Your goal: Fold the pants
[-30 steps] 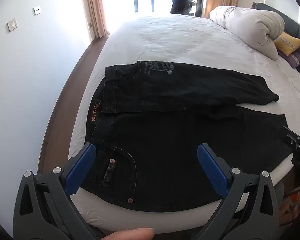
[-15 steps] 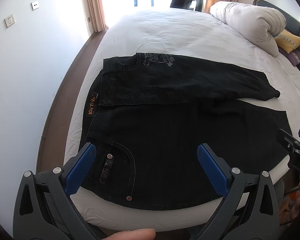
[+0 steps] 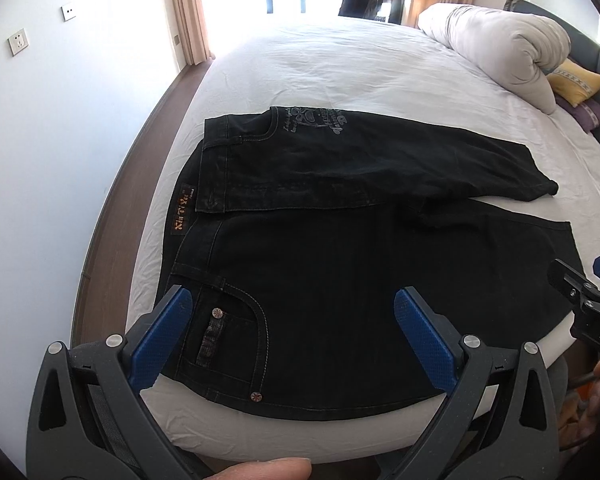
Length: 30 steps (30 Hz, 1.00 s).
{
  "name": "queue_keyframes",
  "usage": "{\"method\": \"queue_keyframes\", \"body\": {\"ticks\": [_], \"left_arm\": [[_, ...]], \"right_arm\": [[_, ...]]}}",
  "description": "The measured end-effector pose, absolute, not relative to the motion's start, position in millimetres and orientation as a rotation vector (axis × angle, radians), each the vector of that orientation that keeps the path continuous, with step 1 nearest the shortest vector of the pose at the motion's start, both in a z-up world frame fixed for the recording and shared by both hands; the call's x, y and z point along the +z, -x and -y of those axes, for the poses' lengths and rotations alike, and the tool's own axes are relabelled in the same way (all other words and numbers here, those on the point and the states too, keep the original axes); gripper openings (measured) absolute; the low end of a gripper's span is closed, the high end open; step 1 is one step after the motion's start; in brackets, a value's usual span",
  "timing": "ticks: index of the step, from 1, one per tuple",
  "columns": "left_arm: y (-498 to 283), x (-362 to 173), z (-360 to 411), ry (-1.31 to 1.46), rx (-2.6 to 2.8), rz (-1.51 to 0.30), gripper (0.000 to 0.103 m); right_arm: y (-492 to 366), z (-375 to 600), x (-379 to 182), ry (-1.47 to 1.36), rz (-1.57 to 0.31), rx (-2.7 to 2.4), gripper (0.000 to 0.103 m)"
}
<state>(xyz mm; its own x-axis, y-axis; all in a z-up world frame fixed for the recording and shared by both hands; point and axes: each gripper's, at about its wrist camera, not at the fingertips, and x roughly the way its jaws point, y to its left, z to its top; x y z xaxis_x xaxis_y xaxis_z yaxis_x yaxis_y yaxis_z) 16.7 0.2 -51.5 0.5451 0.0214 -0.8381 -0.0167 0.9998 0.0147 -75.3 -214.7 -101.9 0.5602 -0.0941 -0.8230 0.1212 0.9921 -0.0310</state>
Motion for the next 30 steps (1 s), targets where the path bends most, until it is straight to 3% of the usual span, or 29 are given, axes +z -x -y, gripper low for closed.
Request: {"method": "queue_keyframes", "body": {"ticks": [30], "left_arm": [[-13.2,-46.0,0.5,0.000,0.014,-0.980,0.103]], "right_arm": [[75.7,210.5,-103.3,-0.035,-0.968,-0.124,0.103]]}}
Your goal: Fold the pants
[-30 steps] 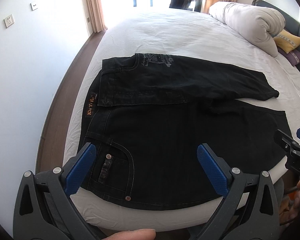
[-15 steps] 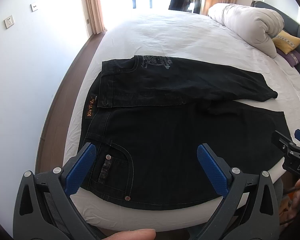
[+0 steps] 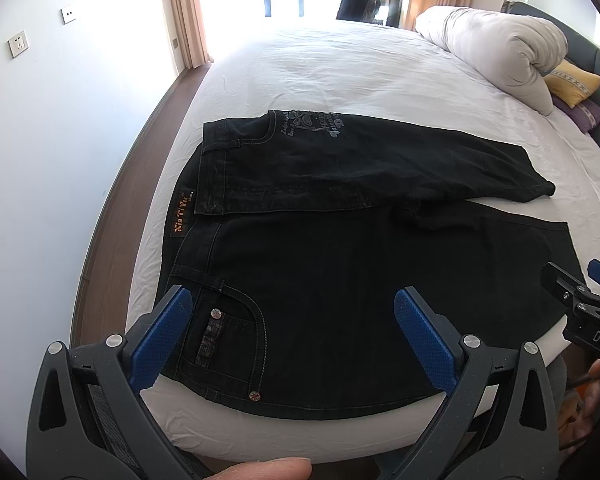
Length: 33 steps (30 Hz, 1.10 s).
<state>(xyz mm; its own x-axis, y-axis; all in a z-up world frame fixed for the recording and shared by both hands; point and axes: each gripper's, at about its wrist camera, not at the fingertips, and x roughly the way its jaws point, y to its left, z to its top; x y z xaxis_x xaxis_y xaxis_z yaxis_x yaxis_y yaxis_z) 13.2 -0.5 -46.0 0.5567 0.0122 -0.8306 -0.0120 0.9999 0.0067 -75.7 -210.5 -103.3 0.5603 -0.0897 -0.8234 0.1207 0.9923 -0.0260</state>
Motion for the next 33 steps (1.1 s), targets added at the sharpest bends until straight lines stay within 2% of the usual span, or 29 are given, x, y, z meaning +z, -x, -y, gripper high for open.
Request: {"method": "queue_keyframes", "body": {"ticks": [33], "left_arm": [[-15.2,-50.1,0.2,-0.001,0.005,-0.986,0.103]], "right_arm": [[76.2,208.8,-107.3,-0.039,-0.970,-0.112,0.103]]}}
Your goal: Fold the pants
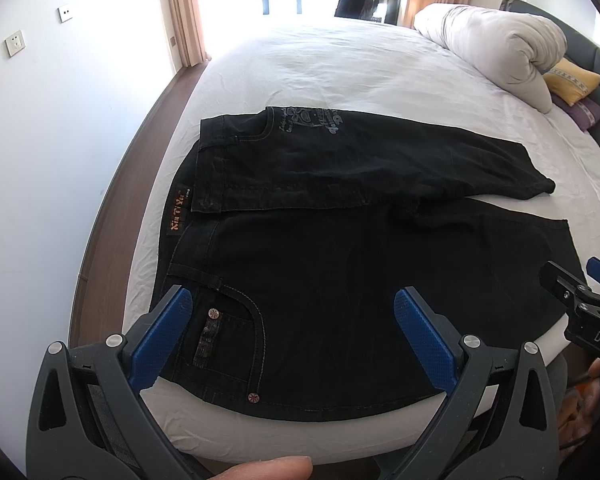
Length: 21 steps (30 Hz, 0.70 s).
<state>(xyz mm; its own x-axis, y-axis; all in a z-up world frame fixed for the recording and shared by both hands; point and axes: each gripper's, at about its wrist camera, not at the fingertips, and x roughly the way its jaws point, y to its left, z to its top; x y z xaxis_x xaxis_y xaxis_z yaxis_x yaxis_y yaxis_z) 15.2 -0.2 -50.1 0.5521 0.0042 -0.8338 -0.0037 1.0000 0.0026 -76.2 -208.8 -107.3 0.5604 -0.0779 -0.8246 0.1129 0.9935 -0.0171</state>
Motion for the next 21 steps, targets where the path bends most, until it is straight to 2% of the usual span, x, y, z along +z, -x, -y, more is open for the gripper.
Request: {"method": "queue_keyframes", "body": {"ticks": [7,10,18,19,21], "left_arm": [[-65,-61,-16,-0.009,-0.120,-0.956,0.103],[-109,-63,-26,-0.003,-0.263,-0.964,0.103],[-259,-70,-59,-0.244,-0.256,-1.002,0.103],[-278,-75,-61,-0.258,-0.291,-1.027,0.103],[-312,-89,-64,-0.296,-0.357,-1.096,0.103]], "right_arm": [[47,212,-105,0.003,-0.919,0.072,0.103],[16,214,-100,0.051,-0.895,0.192,0.103],[-100,207,-94,0.263,-0.837,0.475,0.103],[-114,205,-96,0.274,-0.845,0.506,0.102],[-143,201,-102,0.290,-0.864,0.571,0.093]]}}
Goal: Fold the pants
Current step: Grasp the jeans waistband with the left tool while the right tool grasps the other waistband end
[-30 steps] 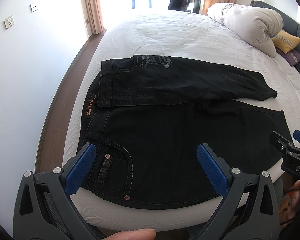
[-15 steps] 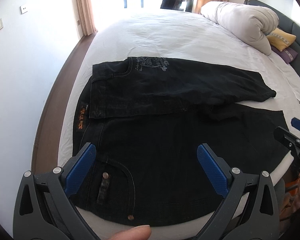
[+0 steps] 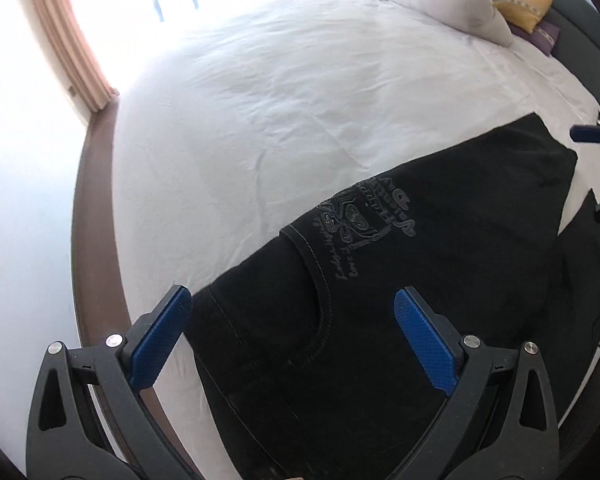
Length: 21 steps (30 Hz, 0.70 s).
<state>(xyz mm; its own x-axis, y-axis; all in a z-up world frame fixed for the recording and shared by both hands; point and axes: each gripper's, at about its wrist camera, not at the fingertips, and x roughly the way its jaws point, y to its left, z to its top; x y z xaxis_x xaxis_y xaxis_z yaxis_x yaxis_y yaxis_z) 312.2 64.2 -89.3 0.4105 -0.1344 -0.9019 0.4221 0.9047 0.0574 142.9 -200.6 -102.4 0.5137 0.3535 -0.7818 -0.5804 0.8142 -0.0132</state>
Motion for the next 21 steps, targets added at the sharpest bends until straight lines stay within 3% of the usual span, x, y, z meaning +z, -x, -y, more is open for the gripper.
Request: {"method": "queue_keyframes", "body": {"ticks": [6,10,13,21], "left_arm": [[-370,-131,-74,-0.340,-0.485,-1.233,0.103],[-385,-149,-66,-0.372,-0.540,-1.284,0.091],[-394,-162,-62,-0.393,-0.580,-1.336,0.090],[-404,-173,-65,-0.426,-0.602,-1.340,0.088]], "right_arm": [[-201,193,-130,0.302,-0.918,0.691,0.087],[-226,190,-150,0.319,-0.960,0.730,0.081],[-242,188,-164,0.333,-1.002,0.763,0.076],[-277,184,-183,0.380,-1.055,0.821,0.072]]}}
